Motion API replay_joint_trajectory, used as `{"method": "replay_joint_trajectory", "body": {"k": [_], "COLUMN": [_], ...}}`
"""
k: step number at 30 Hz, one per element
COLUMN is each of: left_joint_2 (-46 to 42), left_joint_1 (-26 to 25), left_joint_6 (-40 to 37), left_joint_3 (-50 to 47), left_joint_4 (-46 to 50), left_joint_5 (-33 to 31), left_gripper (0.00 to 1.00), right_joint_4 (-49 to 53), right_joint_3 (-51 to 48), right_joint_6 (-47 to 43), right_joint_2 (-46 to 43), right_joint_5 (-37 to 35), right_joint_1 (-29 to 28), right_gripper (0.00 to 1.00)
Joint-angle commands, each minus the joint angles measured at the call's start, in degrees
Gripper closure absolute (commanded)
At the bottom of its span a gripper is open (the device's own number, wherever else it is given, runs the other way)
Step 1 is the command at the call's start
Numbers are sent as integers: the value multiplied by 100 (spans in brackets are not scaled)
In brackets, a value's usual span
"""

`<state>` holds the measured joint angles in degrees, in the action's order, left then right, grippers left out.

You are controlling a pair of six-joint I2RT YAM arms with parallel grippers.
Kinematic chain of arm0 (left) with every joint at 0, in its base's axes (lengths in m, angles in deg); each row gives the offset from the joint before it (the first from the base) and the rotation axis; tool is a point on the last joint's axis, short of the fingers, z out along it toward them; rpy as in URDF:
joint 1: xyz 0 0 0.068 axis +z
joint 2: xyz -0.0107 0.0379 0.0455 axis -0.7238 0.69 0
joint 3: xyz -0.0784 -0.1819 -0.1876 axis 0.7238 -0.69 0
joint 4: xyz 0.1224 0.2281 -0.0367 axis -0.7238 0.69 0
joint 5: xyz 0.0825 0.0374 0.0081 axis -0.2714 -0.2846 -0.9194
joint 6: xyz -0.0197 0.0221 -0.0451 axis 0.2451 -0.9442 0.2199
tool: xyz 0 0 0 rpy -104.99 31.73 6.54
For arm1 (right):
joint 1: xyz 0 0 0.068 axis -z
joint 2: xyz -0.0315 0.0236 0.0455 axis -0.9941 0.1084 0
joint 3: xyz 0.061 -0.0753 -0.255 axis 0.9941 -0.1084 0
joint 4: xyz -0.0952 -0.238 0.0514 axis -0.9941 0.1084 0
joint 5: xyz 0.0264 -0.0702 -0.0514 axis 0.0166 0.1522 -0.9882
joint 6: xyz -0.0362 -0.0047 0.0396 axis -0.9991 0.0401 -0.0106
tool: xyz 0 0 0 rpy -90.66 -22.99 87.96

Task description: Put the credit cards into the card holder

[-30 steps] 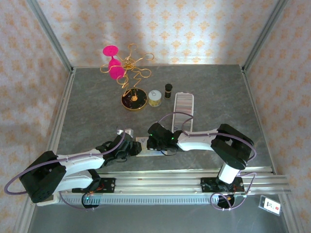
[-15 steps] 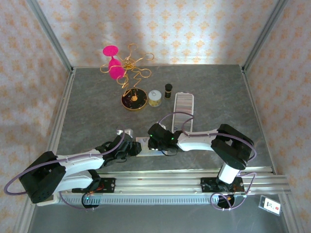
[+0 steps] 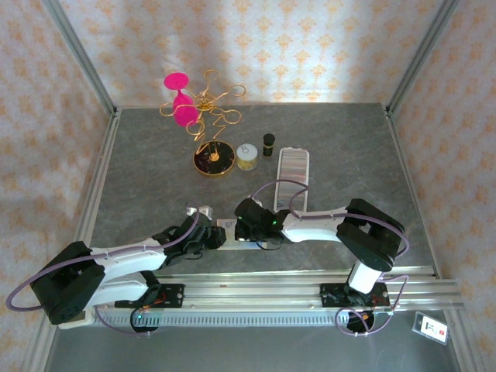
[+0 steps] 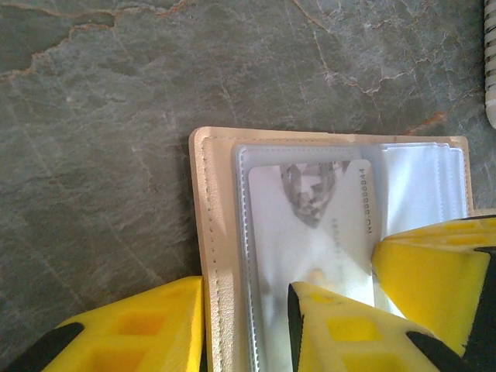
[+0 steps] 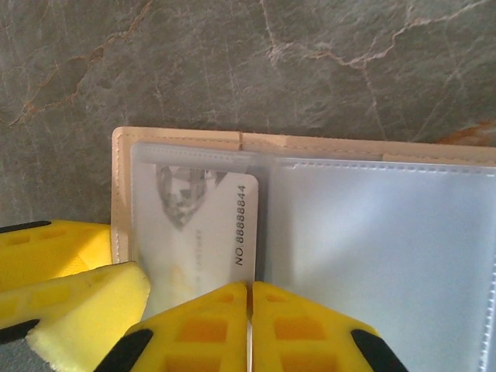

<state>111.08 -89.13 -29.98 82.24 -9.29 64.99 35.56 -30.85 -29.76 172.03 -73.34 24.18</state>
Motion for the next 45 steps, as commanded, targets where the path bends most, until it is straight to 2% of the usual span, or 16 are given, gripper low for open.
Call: {"method": "replay_joint_trajectory", "body": {"k": [1,8,12,18,28,45], "left_joint_2": [56,56,73,116,55,29], "left_joint_1": [-78,-83,-85,-87,-100,-118], "left_joint_6": [81,90,87,62,37,81], "left_joint_3": [-121,-128,-161,-186,-205,-235], "left_joint_4": [159,153,153,230,353,335], "left_joint_5": [174,164,114,35,-29,-20], "left_gripper": [66,68,71,74,76,77], "right_joint_4": [-53,-147,219,553,1001,643], "right_joint_3": [148,116,139,27,-429,-565], "right_joint_6": [45,76,-16,-59,180,248], "right_joint_2": [9,-53,-272,-724,-991,-540], "right_joint_5": [67,152,-243,-505,-926,-608], "right_joint_1": [-60,-69,-74,-73,-74,-79], "right_gripper": [92,89,86,68,64,60]}}
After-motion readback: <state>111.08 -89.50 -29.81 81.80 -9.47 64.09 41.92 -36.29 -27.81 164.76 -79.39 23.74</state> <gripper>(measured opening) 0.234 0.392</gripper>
